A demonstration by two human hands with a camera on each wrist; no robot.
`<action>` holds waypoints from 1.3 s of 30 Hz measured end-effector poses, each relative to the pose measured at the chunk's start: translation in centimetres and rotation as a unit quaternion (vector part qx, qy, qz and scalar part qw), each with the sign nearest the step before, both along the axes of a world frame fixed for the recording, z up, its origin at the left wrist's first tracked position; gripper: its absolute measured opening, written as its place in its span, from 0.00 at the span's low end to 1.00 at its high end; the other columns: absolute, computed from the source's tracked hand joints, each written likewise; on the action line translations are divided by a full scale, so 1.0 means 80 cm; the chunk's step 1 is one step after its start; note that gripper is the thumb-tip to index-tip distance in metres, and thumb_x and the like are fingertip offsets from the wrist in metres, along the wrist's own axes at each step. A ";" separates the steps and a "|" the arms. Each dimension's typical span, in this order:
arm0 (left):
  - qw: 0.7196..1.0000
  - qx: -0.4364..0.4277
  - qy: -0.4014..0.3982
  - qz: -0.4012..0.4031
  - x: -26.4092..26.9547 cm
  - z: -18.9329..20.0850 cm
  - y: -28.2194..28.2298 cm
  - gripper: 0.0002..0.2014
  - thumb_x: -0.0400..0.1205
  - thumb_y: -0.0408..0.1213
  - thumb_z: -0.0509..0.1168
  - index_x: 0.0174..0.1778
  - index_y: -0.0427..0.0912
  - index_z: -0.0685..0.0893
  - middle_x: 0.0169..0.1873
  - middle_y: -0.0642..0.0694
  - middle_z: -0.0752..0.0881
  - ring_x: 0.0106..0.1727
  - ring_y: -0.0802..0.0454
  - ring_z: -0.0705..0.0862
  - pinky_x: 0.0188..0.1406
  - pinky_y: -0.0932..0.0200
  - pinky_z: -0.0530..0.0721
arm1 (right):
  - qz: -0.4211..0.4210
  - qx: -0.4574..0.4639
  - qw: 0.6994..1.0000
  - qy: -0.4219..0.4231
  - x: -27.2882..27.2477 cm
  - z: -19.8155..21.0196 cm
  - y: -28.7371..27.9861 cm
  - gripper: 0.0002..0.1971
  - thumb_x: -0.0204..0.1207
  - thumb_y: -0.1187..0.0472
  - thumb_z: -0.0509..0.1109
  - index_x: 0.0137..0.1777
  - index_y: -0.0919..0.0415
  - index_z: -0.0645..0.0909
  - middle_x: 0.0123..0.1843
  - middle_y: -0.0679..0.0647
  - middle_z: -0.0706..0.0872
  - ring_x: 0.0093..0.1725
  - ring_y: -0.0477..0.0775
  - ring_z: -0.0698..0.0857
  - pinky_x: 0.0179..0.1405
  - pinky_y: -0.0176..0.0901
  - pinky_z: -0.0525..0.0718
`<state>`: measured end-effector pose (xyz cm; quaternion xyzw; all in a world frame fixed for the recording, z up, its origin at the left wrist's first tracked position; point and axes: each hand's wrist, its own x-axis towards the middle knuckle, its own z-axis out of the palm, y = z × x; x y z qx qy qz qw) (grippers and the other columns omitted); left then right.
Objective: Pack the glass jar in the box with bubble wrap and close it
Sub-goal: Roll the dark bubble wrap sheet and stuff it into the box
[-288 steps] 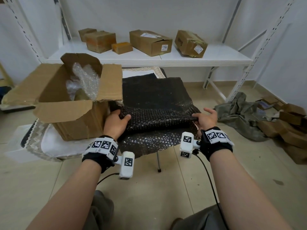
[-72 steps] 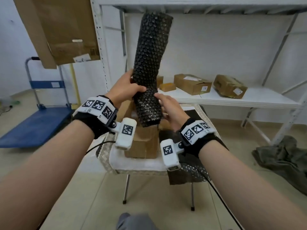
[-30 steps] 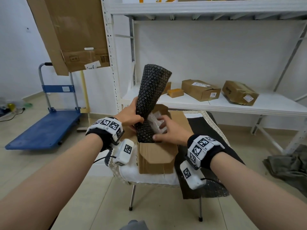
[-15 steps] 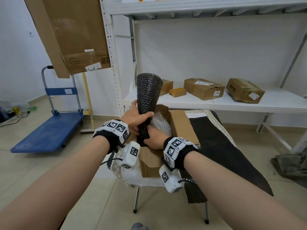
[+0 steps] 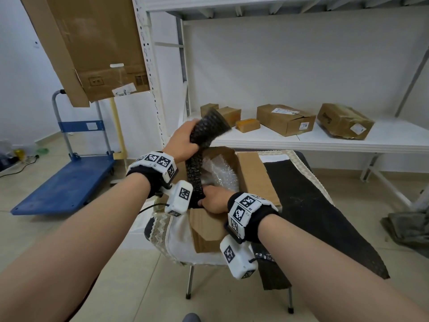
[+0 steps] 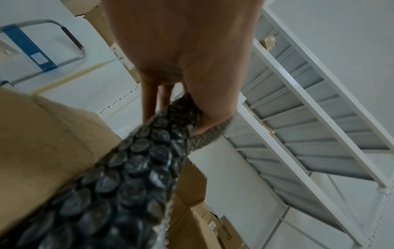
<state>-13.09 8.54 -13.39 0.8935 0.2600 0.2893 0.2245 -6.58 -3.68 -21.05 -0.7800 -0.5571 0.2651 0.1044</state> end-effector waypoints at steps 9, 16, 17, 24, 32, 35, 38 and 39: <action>0.975 0.039 0.188 -0.112 -0.029 0.010 0.011 0.19 0.67 0.24 0.60 0.46 0.50 0.87 0.61 0.49 0.86 0.65 0.49 0.80 0.72 0.50 0.75 | 0.001 0.005 1.000 -0.005 -0.005 0.007 -0.009 0.21 0.87 0.57 0.59 0.75 0.69 0.70 0.74 0.67 0.76 0.71 0.67 0.77 0.66 0.50 0.77; 0.920 0.094 0.376 -0.053 -0.001 0.024 0.010 0.36 0.68 0.74 0.64 0.46 0.40 0.88 0.56 0.39 0.84 0.56 0.41 0.83 0.56 0.46 0.82 | -0.006 0.011 1.000 0.000 -0.005 0.009 -0.011 0.20 0.86 0.57 0.60 0.72 0.70 0.73 0.72 0.66 0.78 0.68 0.66 0.79 0.66 0.51 0.79; 0.916 0.118 0.380 -0.048 0.005 0.020 0.014 0.30 0.72 0.67 0.67 0.48 0.41 0.89 0.58 0.41 0.82 0.57 0.43 0.82 0.59 0.46 0.82 | -0.008 0.011 1.000 0.001 -0.005 0.009 -0.012 0.21 0.86 0.56 0.60 0.72 0.70 0.73 0.72 0.66 0.78 0.68 0.66 0.79 0.66 0.51 0.79; 0.893 0.133 0.428 -0.041 0.035 0.000 0.025 0.21 0.72 0.58 0.71 0.47 0.42 0.92 0.53 0.41 0.83 0.51 0.45 0.83 0.53 0.48 0.84 | -0.063 0.079 0.994 0.044 -0.002 -0.001 -0.015 0.31 0.80 0.54 0.70 0.77 0.67 0.66 0.72 0.64 0.77 0.70 0.64 0.79 0.66 0.49 0.80; 0.915 0.120 0.384 0.011 0.059 -0.041 0.046 0.36 0.74 0.65 0.47 0.65 0.40 0.77 0.65 0.37 0.77 0.63 0.40 0.77 0.65 0.45 0.75 | -0.078 0.122 0.986 0.081 0.010 -0.017 -0.007 0.40 0.69 0.53 0.80 0.76 0.61 0.62 0.66 0.61 0.81 0.65 0.63 0.81 0.65 0.54 0.81; 0.908 0.158 0.385 0.053 0.046 -0.046 0.052 0.23 0.84 0.57 0.48 0.64 0.45 0.74 0.65 0.40 0.70 0.64 0.41 0.71 0.64 0.45 0.73 | -0.082 0.125 0.983 0.107 0.014 -0.012 -0.011 0.39 0.68 0.55 0.82 0.74 0.61 0.64 0.63 0.61 0.83 0.62 0.62 0.83 0.59 0.49 0.82; 0.920 0.171 0.348 0.057 0.041 -0.039 0.043 0.21 0.82 0.63 0.56 0.54 0.47 0.71 0.54 0.44 0.69 0.48 0.45 0.78 0.50 0.48 0.79 | -0.091 0.126 0.980 0.122 0.015 -0.009 -0.013 0.33 0.68 0.57 0.82 0.68 0.61 0.69 0.61 0.60 0.83 0.62 0.61 0.83 0.59 0.50 0.82; 0.926 0.172 0.333 0.042 0.041 -0.038 0.040 0.22 0.80 0.65 0.58 0.51 0.47 0.71 0.52 0.45 0.69 0.43 0.46 0.79 0.46 0.48 0.81 | -0.094 0.128 0.979 0.127 0.015 -0.008 -0.014 0.32 0.68 0.58 0.82 0.67 0.61 0.70 0.61 0.60 0.83 0.62 0.61 0.83 0.60 0.51 0.82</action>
